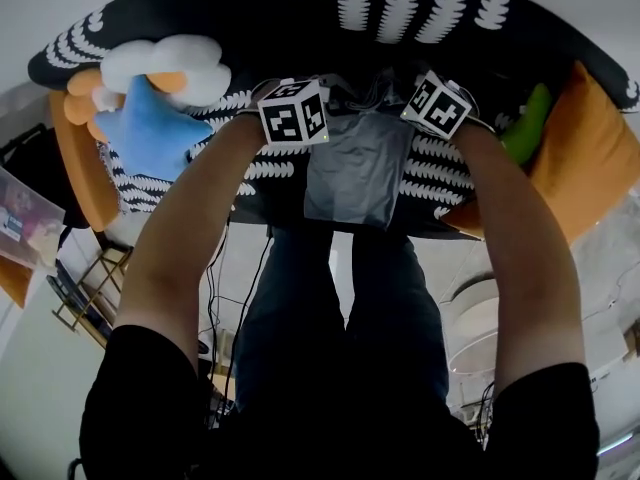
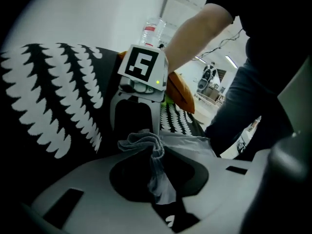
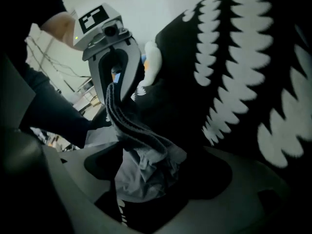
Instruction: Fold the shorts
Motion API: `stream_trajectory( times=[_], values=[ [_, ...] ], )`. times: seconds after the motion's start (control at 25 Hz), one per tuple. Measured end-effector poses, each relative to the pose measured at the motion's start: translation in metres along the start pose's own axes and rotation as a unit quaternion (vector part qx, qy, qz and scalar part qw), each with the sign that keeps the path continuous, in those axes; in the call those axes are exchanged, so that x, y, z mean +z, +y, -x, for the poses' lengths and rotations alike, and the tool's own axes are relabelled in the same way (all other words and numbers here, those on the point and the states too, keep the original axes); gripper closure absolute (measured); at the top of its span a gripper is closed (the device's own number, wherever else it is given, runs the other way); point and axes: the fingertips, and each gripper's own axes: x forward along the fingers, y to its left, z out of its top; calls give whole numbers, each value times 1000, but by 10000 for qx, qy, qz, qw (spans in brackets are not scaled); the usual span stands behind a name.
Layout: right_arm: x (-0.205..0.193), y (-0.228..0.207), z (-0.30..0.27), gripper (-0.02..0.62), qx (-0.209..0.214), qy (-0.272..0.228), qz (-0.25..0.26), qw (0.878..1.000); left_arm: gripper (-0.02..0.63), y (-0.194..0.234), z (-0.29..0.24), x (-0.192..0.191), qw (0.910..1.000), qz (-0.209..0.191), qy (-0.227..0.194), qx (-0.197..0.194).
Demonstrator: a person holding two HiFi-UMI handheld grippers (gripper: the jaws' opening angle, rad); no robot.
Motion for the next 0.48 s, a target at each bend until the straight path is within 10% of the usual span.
stream_trajectory(
  times=[0.48],
  values=[
    [-6, 59, -27, 272, 745, 1140, 2304, 9635, 528, -40, -2, 11, 9959, -802, 307, -297]
  ],
)
